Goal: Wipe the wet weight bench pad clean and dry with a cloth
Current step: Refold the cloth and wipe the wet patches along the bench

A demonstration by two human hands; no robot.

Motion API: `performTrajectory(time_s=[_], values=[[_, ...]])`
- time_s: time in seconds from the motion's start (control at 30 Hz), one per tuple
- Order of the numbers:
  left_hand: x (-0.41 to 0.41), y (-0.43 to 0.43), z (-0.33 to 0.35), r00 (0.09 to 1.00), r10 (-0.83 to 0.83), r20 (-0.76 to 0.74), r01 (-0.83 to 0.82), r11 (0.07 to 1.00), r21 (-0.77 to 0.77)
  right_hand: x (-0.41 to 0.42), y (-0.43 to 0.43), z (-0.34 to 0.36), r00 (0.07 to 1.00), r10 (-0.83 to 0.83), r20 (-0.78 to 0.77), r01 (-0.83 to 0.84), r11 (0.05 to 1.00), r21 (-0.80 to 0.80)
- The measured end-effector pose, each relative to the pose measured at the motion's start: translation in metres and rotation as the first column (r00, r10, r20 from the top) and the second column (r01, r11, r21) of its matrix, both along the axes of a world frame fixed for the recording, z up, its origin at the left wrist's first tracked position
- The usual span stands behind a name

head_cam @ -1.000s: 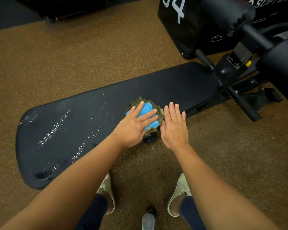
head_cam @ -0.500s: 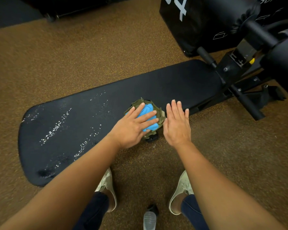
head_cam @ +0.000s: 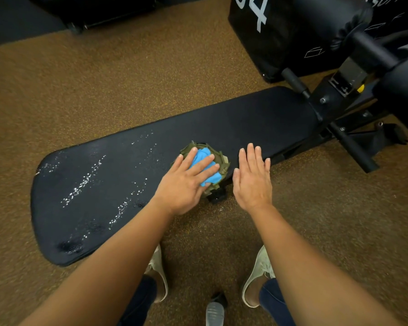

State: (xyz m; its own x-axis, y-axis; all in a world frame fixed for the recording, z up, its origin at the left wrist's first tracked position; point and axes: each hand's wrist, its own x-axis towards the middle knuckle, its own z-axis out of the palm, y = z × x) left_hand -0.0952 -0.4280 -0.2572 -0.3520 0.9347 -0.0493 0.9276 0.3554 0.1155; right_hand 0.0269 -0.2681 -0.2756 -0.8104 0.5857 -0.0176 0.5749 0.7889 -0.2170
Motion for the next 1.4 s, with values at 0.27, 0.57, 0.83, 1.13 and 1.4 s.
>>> performTrajectory(time_s=[0.27, 0.57, 0.83, 1.13, 1.4], values=[[0.013, 0.042, 0.002, 0.997, 0.079, 0.009, -0.078, 0.996, -0.036, 0.000, 0.000, -0.001, 1.000, 0.001, -0.005, -0.001, 1.000, -0.005], [-0.021, 0.018, 0.002, 0.998, -0.009, 0.056, 0.009, 1.000, -0.005, 0.002, 0.002, 0.000, 1.000, 0.018, 0.017, -0.018, 1.000, 0.005], [0.014, 0.021, 0.001, 0.999, -0.052, 0.014, 0.053, 0.996, -0.066, 0.000, 0.002, 0.000, 1.000, 0.016, 0.020, -0.016, 1.000, 0.001], [0.011, 0.007, 0.002, 0.992, 0.126, 0.027, -0.125, 0.991, -0.036, -0.001, 0.000, 0.004, 1.000, -0.001, 0.022, 0.001, 1.000, -0.009], [-0.001, -0.024, 0.001, 0.983, -0.170, -0.070, 0.166, 0.984, -0.065, -0.001, -0.002, 0.004, 0.999, -0.008, 0.032, 0.007, 1.000, 0.018]])
